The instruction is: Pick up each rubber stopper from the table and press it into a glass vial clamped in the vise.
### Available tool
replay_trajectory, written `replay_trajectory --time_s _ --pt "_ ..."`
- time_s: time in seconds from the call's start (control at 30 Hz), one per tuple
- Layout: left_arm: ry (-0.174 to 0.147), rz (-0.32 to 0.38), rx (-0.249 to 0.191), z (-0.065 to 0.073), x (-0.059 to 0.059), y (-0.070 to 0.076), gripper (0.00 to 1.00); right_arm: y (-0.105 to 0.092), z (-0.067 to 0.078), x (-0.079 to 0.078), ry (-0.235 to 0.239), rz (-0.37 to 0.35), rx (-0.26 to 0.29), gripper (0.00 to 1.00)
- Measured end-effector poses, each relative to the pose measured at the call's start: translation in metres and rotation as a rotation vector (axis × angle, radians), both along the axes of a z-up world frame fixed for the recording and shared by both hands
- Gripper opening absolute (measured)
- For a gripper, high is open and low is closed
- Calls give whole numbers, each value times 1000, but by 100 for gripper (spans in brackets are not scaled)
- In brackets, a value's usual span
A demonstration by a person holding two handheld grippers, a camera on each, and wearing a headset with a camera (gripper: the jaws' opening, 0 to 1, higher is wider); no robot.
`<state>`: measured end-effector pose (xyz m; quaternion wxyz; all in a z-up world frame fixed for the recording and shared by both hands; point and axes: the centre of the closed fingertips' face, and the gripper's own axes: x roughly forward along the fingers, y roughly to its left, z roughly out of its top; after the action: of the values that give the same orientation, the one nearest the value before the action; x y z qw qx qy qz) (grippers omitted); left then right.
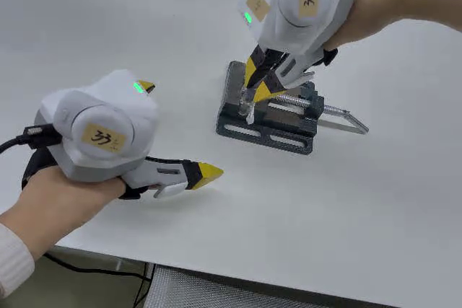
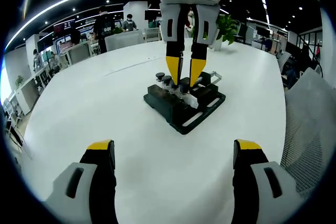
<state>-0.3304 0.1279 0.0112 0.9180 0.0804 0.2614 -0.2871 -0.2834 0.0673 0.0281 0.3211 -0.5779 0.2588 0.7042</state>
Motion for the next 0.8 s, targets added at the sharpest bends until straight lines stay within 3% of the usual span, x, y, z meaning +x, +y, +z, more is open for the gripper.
replay_trajectory --time_s 0.27,0.3,0.37,0.4,0.47,0.6,0.77,0.8 --pt "2 4 -5 0 1 -1 92 -1 1 -2 -2 -138 -20 4" --pt "2 3 -6 0 1 -2 92 -2 1 -3 1 -199 -27 4" --pt "0 1 -6 1 1 -3 92 1 2 -1 -4 -188 -27 4" --pt "0 -1 -8 1 1 -4 92 1 1 -2 -5 -237 -34 4" --pt "-1 -4 -9 0 2 -5 92 2 1 -1 -8 -241 -37 4" --pt "-3 -7 -11 1 2 -7 92 3 1 -2 6 -347 -43 4" --pt "1 -10 -14 1 2 -7 92 1 1 -1 2 -287 -26 4" --pt "-2 -8 -14 1 2 -7 91 1 1 -1 4 -197 0 4"
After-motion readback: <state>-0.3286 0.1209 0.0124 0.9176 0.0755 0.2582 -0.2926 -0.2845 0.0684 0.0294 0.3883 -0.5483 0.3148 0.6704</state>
